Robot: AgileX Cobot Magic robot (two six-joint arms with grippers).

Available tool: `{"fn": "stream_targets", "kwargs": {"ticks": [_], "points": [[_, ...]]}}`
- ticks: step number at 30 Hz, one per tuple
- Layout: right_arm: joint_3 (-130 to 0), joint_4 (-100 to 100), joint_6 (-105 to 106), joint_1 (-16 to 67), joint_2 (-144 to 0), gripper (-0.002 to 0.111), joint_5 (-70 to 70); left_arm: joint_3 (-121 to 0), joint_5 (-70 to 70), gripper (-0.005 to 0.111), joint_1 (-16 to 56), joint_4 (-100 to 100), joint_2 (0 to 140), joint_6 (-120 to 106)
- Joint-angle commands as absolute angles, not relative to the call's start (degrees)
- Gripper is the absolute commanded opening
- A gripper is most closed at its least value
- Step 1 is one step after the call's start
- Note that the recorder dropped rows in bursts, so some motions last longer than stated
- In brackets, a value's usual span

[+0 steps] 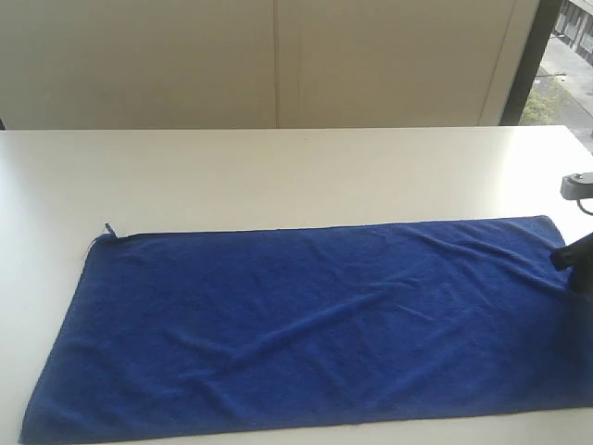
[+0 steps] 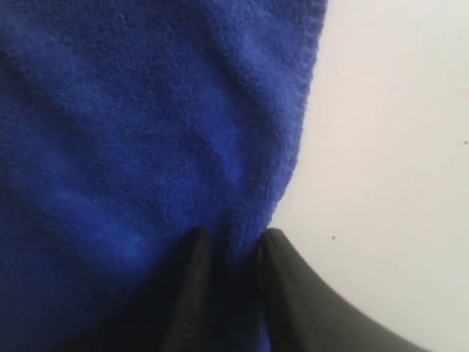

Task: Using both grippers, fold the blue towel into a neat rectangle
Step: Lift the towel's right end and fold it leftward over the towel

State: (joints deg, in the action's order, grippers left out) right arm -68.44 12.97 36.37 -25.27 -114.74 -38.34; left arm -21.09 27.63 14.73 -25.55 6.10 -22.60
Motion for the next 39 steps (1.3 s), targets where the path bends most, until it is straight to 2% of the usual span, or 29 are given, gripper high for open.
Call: {"fn": "stream_targets", "kwargs": {"ticks": [1, 7, 19, 39], "points": [[-68.02, 12.84, 35.71, -25.04, -115.47, 0.016, -40.47, -20.71, 27.08, 0.0, 15.14, -25.93, 5.62, -22.26], [-68.68, 12.96, 33.25, -25.04, -115.38, 0.0, -39.88, -20.71, 27.08, 0.0, 15.14, -25.93, 5.62, -22.26], [-69.53, 13.61, 32.71, -22.85, -111.29, 0.0, -42.61, -20.71, 27.08, 0.0, 15.14, -25.93, 5.62, -22.26], [-74.91, 13.46, 26.77, -0.13, -110.76, 0.0, -47.7, -20.71, 27.05, 0.0, 15.14, -26.58, 5.62, -22.26]]}}
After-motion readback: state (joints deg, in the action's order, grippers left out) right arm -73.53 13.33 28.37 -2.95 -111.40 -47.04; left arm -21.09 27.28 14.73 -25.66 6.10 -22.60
